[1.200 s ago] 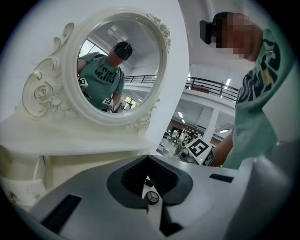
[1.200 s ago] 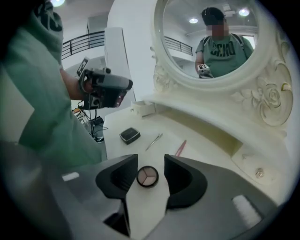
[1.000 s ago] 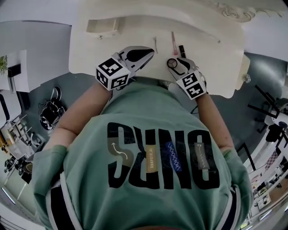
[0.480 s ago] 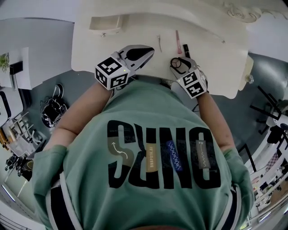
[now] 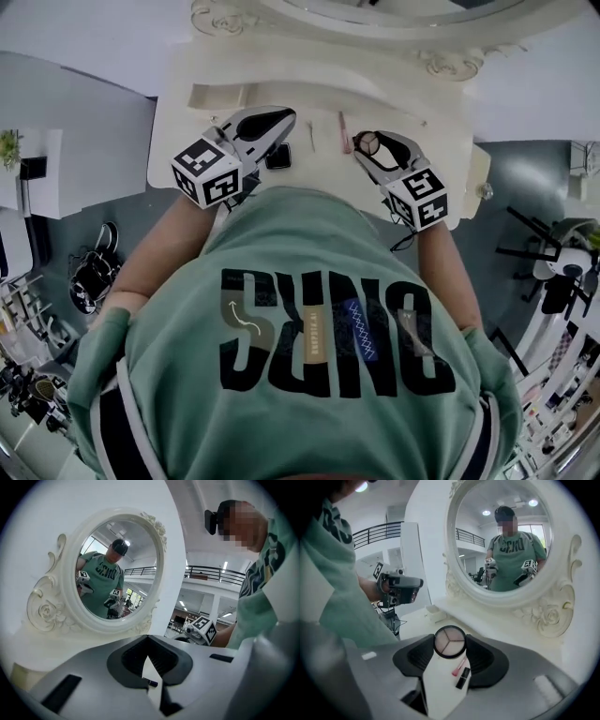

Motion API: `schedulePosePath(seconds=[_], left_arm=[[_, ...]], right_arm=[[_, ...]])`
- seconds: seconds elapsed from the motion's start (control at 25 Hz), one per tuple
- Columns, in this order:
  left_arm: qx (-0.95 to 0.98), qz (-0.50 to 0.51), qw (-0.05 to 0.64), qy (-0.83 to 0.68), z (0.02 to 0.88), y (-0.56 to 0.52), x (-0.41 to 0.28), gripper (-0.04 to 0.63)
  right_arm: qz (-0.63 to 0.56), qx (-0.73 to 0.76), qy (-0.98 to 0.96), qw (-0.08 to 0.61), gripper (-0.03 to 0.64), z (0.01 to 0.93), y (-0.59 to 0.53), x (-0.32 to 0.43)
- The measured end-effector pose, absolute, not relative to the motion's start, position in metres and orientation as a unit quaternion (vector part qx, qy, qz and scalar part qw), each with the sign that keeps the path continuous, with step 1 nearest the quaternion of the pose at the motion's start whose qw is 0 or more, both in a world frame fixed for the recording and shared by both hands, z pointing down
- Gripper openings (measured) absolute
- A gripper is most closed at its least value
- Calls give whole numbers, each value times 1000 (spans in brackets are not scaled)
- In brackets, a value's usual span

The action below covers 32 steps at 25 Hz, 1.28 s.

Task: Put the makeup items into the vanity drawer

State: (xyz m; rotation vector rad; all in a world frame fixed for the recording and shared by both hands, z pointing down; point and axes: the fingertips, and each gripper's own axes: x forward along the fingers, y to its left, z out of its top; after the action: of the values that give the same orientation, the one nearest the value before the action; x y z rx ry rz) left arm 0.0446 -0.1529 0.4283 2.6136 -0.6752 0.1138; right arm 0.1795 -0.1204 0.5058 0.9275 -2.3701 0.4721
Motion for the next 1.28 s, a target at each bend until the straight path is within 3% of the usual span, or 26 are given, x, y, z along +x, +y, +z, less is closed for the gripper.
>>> schedulePosePath(seconds=[0.52, 1.28], left_arm=[[946, -30, 144, -290, 343, -179, 24, 2], [932, -48, 151, -325, 346, -176, 1, 2]], right_arm=[[109, 395, -895, 178, 222, 373, -165, 218], [107, 374, -903, 182, 223, 364, -171, 207]])
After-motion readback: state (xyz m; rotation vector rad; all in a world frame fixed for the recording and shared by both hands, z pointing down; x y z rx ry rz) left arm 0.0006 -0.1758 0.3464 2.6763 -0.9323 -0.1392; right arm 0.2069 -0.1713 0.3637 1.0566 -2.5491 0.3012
